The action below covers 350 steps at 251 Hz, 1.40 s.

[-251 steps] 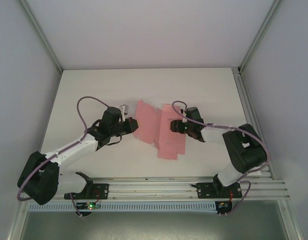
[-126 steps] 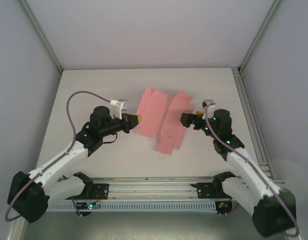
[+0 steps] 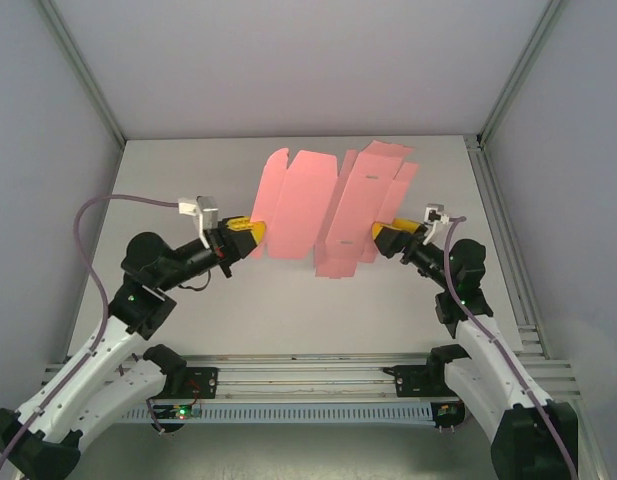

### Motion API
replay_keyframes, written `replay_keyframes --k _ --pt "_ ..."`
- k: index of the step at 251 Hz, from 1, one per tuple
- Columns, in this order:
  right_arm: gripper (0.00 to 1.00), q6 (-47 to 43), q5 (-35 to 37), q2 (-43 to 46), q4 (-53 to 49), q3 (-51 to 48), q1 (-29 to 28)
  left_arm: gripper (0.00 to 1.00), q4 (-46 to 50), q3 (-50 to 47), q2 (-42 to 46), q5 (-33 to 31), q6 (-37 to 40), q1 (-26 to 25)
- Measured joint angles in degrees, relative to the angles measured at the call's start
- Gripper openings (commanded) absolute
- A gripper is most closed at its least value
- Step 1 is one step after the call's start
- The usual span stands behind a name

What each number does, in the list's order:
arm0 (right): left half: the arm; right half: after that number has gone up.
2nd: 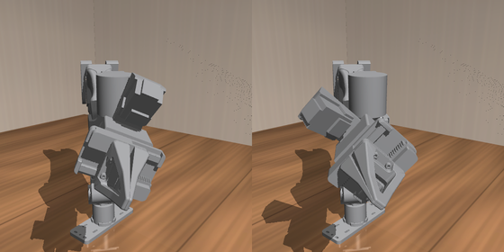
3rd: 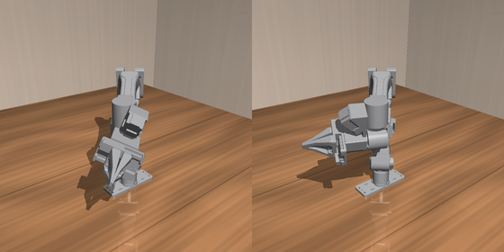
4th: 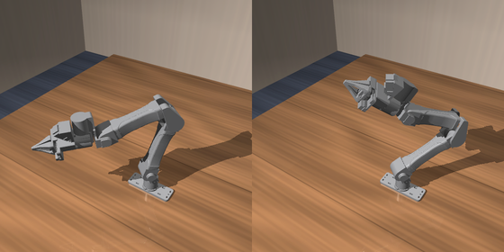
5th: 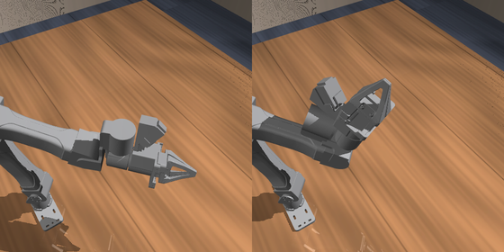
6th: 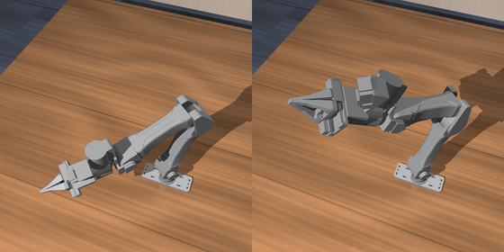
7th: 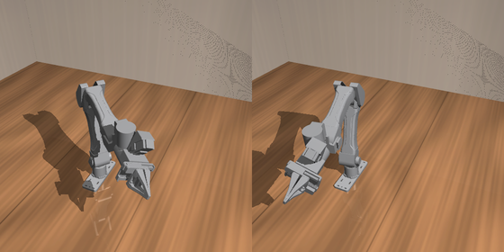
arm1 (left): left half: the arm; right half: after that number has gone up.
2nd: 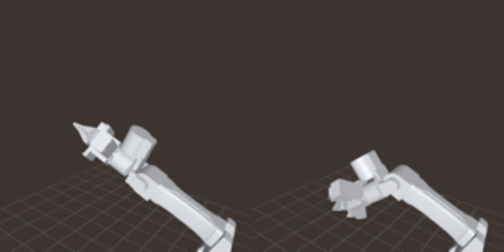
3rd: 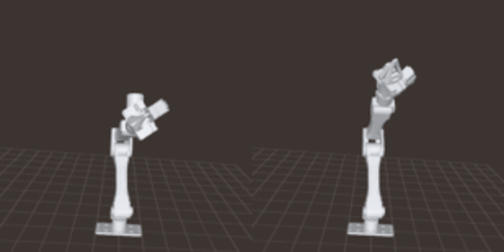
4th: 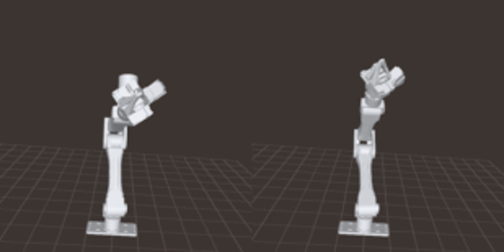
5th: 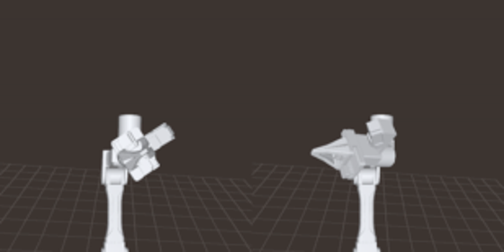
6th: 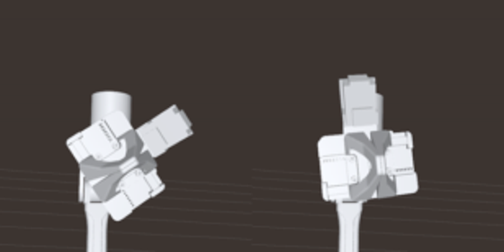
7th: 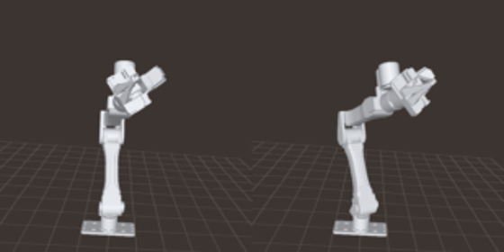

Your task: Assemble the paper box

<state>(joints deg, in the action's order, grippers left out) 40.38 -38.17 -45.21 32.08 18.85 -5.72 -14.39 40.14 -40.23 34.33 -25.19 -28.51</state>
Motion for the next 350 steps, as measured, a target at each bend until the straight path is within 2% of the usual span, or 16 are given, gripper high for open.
replay_keyframes --k 57,106,143,149,173,209,234,261,300,305,310,322,329,333,350 --pt "0.71 3.65 -7.08 -0.35 14.16 -0.07 -0.57 0.0 -2.86 -0.81 2.6 -0.48 -0.74 0.0" --pt "0.73 2.34 -8.46 0.92 15.28 0.13 -3.98 0.0 -5.6 -2.86 3.39 -0.17 -1.84 0.0" --pt "0.76 -0.39 -8.17 1.66 12.92 0.7 -4.31 0.0 -5.77 -3.04 5.33 0.22 -1.86 0.0" --pt "0.72 -1.03 -7.98 1.88 12.35 0.83 -4.31 0.0 -5.77 -3.06 5.79 0.22 -1.84 0.0" --pt "0.46 -2.8 -7.72 2.49 11.26 1.11 -4.31 0.0 -5.77 -3.19 7.3 0.09 -1.81 0.0" --pt "0.24 -3.54 -8.24 2.75 11.19 1.36 -4.31 0.0 -5.77 -4.22 8.7 -1.14 -1.81 0.0" --pt "0.16 -4.63 -9.44 3.56 11.74 1.36 -4.81 0.0 -5.77 -5.57 8.74 -2.89 -1.81 0.0" --pt "0.0 -5.29 -10.21 4.35 11.74 1.53 -5.46 0.0 -5.75 -7.23 8.76 -4.98 -1.81 0.0" --pt "0.0 -7.04 -10.62 4.35 7.39 3.67 -5.81 0.0 -5.49 -9.14 11.1 -8.83 -1.81 0.0" --pt "0.0 -7.45 -10.64 4.35 6.25 4.24 -5.81 0.11 -5.18 -9.35 11.5 -9.42 -1.81 0.0" --pt "0.0 -8.17 -10.71 4.35 4.37 5.11 -5.97 0.26 -4.37 -9.53 12.15 -10.45 -1.81 0.0" --pt "0.0 -10.71 -10.73 4.31 -0.04 7.37 -6.49 0.74 -1.9 -9.6 13.46 -12.79 -1.68 0.0" --pt "0.0 -12.28 -10.73 4.28 -2.54 8.74 -6.82 0.97 0.13 -9.6 14.36 -14.78 -1.64 0.0" --pt "0.0 -13.44 -10.51 4.28 -4.11 9.53 -6.99 1.0 1.7 -9.6 15.02 -16.35 -1.66 0.0" --pt "0.0 -18.73 -9.6 4.22 -12.09 13.31 -7.96 1.0 7.34 -9.44 17.38 -22.64 -1.81 0.0"
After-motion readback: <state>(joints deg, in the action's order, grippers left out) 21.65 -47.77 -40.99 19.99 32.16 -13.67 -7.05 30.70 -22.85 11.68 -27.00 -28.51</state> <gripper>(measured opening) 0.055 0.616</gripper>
